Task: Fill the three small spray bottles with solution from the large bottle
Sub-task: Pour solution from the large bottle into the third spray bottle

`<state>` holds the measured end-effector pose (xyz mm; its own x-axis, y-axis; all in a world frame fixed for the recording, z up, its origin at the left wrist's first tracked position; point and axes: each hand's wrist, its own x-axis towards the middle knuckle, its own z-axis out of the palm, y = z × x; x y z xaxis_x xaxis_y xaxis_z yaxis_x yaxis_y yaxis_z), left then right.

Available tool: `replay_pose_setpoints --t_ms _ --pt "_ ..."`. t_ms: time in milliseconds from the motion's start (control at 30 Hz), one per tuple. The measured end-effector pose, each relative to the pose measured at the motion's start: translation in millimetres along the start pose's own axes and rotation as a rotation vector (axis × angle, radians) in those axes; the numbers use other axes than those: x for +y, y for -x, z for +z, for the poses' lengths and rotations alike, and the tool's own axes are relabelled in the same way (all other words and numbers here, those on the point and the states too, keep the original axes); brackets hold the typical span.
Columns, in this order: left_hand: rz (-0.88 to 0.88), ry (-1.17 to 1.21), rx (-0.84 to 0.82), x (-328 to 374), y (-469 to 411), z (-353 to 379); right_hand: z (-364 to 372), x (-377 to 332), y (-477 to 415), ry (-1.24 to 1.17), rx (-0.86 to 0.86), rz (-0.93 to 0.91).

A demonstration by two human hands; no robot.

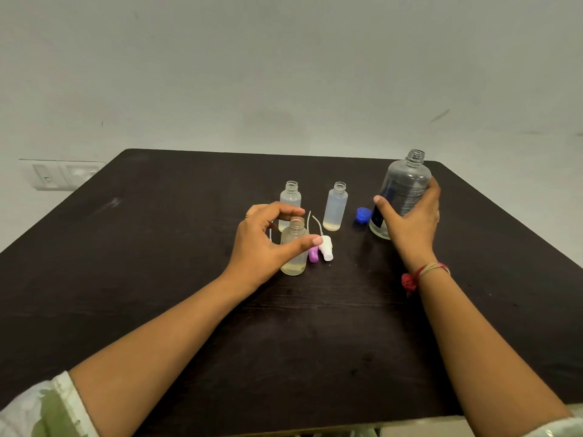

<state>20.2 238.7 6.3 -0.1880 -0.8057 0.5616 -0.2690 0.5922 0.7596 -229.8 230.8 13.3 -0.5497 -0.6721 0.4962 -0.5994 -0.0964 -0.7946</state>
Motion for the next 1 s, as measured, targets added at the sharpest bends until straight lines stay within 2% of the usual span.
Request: replay_pose_setpoints --t_ms 133,267,433,567,800,1000 --pt "-0.003 -0.054 -0.042 0 0 0 -3 -5 2 0.078 0.046 0.040" --pt "-0.034 -0.136 -0.042 -1 -2 -1 -5 -9 1 0.016 0.130 0.075" --pt "-0.051 -0.308 -0.062 -1 -4 -5 -4 -8 0 -0.036 0.125 0.117" --pt "-0.053 -0.348 -0.078 -3 -4 -5 -3 -10 1 -0.022 0.159 0.105" --pt "-0.055 -0.279 -0.024 -5 -2 -3 -6 -19 6 0.067 0.230 -0.051" --pt "-0.061 -0.135 0.150 -3 -9 -13 -6 -23 7 0.073 0.239 -0.090"
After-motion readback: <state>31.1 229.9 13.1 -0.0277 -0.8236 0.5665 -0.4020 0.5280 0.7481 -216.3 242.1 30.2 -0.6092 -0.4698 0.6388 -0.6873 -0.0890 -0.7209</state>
